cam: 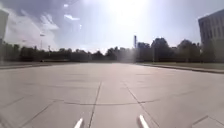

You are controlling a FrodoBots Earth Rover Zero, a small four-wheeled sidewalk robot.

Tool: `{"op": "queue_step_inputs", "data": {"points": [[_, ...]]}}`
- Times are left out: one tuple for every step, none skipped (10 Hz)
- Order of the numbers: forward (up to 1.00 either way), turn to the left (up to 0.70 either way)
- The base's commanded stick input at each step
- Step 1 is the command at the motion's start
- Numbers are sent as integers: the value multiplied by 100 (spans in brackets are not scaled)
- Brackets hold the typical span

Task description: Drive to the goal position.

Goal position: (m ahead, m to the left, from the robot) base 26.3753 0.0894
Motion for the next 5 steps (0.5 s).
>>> {"op": "queue_step_inputs", "data": {"points": [[70, 0], [70, 0], [70, 0], [70, 0], [70, 0]]}}
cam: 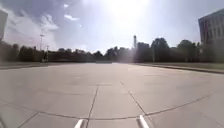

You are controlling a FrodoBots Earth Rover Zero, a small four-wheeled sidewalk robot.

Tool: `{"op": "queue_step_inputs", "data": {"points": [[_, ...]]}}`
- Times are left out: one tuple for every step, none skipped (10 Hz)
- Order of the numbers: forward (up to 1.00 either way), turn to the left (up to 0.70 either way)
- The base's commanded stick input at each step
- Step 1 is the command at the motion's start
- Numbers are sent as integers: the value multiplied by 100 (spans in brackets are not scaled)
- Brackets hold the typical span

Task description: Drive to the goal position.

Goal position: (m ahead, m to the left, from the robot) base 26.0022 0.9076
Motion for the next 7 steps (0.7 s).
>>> {"op": "queue_step_inputs", "data": {"points": [[70, 0], [70, 0], [70, 0], [70, 0], [70, 0], [70, 0], [70, 0]]}}
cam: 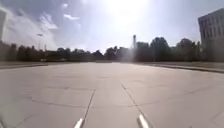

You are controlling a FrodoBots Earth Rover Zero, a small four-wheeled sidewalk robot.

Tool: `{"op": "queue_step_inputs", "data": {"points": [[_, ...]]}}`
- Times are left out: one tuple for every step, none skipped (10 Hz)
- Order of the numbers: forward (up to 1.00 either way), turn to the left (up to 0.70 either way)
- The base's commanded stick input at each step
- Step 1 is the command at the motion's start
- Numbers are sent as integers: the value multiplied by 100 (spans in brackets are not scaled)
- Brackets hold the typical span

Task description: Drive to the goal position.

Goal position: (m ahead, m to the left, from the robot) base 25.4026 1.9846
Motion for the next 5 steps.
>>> {"op": "queue_step_inputs", "data": {"points": [[70, 0], [70, 0], [70, 0], [70, 0], [70, 0]]}}
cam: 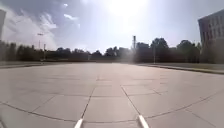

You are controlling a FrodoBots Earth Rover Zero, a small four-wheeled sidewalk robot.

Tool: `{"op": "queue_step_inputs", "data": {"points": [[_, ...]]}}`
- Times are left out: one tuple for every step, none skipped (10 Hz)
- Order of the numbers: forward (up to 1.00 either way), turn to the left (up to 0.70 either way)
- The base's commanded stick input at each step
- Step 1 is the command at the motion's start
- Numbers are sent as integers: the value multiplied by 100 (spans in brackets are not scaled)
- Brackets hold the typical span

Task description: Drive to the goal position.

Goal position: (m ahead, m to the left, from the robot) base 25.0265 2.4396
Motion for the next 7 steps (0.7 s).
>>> {"op": "queue_step_inputs", "data": {"points": [[70, 0], [70, 0], [70, 0], [70, 0], [70, 0], [70, 0], [70, 0]]}}
